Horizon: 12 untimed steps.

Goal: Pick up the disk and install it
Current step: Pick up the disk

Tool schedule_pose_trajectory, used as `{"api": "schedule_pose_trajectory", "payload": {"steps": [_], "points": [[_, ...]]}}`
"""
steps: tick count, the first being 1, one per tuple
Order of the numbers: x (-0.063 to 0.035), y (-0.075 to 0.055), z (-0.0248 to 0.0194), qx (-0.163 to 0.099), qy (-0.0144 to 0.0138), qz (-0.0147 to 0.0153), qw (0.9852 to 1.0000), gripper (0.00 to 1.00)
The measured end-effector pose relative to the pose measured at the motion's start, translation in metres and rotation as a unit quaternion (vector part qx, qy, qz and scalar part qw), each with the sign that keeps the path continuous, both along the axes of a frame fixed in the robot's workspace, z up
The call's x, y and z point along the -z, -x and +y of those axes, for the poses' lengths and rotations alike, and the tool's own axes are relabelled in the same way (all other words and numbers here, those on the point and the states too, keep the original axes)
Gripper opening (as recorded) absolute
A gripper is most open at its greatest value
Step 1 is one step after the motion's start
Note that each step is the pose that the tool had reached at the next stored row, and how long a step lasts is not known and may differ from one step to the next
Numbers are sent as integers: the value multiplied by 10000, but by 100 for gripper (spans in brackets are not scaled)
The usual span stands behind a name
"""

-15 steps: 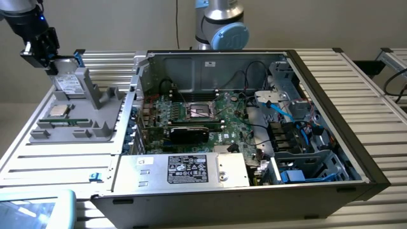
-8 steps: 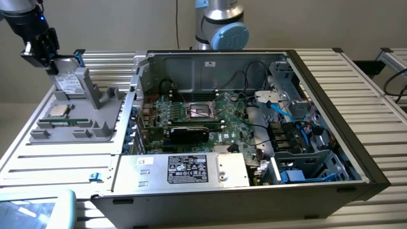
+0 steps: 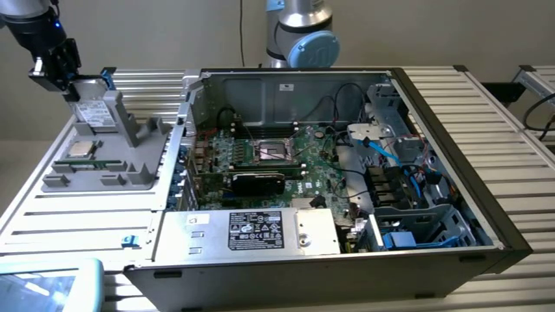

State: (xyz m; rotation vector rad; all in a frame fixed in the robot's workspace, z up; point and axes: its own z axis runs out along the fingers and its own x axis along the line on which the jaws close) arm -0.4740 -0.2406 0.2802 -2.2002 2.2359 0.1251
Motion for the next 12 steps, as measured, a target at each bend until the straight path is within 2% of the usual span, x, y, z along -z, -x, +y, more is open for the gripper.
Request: {"api": "schedule_pose_trajectory", "payload": {"steps": [12], "points": [[0, 1, -31, 1, -20, 1, 10000, 38]]}}
